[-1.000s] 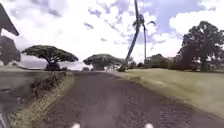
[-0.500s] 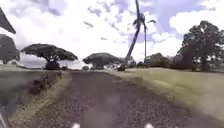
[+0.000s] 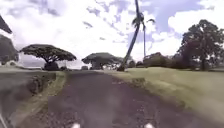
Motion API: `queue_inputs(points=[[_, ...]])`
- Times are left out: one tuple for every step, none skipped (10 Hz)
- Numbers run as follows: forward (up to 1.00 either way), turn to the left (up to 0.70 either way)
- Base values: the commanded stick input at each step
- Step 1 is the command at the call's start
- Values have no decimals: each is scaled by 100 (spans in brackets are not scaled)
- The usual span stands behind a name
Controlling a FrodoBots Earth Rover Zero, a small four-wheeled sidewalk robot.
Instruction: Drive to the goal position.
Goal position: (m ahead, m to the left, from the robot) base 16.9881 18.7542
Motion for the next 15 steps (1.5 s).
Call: queue_inputs(points=[[70, 0], [70, 0], [70, 0], [70, 4], [70, 18], [70, 32], [70, 35], [70, 35], [70, 35], [70, 28], [70, 0], [70, 0], [70, 0], [70, 0], [70, 0]])
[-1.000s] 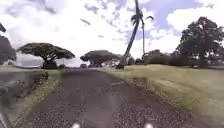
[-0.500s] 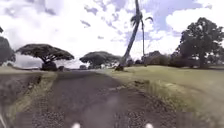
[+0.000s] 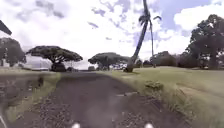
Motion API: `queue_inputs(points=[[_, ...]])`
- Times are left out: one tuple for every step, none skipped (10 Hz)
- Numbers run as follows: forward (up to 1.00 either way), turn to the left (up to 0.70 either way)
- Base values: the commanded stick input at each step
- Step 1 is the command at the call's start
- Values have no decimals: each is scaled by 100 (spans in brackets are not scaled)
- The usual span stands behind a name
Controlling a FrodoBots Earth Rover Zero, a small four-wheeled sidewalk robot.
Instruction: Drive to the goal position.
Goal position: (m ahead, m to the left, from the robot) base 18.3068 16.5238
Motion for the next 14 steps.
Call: queue_inputs(points=[[70, 0], [70, 0], [70, 0], [70, 0], [70, 0], [70, 0], [70, 35], [70, 35], [70, 35], [70, 35], [70, 35], [70, 35], [70, 35], [70, 35]])
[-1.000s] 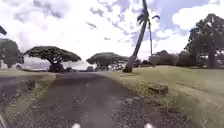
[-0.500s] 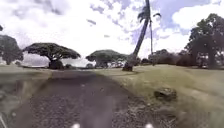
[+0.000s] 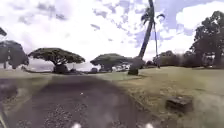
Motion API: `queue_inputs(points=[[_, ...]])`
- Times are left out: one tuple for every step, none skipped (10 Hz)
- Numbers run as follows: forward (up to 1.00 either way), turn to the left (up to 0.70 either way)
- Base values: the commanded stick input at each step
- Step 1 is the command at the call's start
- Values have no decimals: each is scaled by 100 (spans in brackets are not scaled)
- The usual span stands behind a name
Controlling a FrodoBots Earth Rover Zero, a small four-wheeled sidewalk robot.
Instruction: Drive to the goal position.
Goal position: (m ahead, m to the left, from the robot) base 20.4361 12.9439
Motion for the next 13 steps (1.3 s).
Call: queue_inputs(points=[[70, 35], [70, 35], [70, 35], [70, 35], [70, 35], [70, 35], [70, 35], [70, 35], [70, 35], [70, 35], [70, 26], [70, 8], [70, 0]])
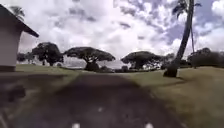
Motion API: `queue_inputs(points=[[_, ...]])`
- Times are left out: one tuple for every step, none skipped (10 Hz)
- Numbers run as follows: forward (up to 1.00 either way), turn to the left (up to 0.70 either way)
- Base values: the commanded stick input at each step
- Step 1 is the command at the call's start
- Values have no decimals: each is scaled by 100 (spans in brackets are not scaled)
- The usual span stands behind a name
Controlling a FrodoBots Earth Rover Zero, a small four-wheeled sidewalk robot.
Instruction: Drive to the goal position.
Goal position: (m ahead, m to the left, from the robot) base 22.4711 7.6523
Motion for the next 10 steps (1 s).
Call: queue_inputs(points=[[70, 0], [70, 0], [70, 0], [70, 0], [70, 0], [70, 0], [70, 0], [70, 0], [70, 0], [70, 0]])
